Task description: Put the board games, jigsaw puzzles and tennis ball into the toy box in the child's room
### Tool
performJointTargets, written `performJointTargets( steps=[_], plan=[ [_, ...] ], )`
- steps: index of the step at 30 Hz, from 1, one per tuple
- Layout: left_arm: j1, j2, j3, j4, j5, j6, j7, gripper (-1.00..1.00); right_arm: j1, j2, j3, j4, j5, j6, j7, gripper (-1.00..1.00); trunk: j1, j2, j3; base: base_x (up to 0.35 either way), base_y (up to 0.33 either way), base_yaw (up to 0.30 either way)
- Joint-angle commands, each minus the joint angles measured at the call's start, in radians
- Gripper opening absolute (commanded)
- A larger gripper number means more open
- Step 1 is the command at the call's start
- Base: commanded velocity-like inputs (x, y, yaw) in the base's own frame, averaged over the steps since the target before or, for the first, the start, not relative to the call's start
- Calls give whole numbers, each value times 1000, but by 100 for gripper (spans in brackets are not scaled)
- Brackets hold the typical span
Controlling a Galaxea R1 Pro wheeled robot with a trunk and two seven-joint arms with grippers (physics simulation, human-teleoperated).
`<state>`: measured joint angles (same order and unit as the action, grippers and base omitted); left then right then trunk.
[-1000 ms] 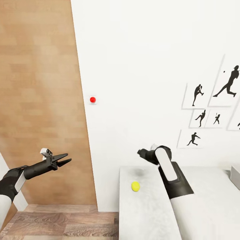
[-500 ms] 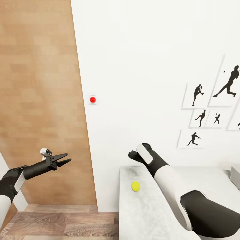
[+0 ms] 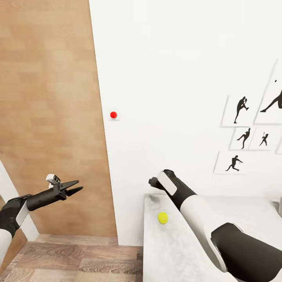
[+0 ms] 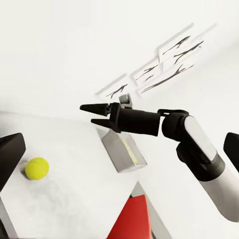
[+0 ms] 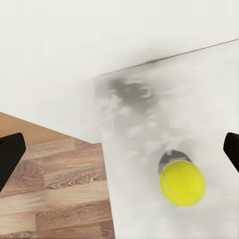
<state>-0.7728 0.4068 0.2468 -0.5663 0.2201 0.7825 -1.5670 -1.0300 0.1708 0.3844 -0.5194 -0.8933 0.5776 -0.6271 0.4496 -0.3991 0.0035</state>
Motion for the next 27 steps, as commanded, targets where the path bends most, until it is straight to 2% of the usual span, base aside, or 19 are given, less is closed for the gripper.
performJointTargets(
  steps=[1,6,11,16,21,27],
  plan=[
    [0,0,1,0,-1,11,-4,100,0,-2,6,-1,-9,1,-8,100,0,-1,-2,0,0,120],
    [0,1,1,0,-1,11,-4,100,1,-6,5,4,-9,0,-7,100,0,-1,-10,0,0,119],
    [0,1,2,0,-1,11,-4,100,2,-22,4,58,-10,-5,-6,100,0,-1,-18,0,0,58],
    [0,2,2,0,-1,11,-4,100,4,-37,5,89,-9,-40,6,100,0,-1,-26,0,0,10],
    [0,3,2,0,-1,11,-4,100,6,-40,5,94,-8,-49,49,100,0,-1,-34,0,0,1],
    [0,2,1,0,-1,11,-4,100,7,-40,7,96,-7,-53,65,100,0,-1,-44,0,0,0]
  ],
)
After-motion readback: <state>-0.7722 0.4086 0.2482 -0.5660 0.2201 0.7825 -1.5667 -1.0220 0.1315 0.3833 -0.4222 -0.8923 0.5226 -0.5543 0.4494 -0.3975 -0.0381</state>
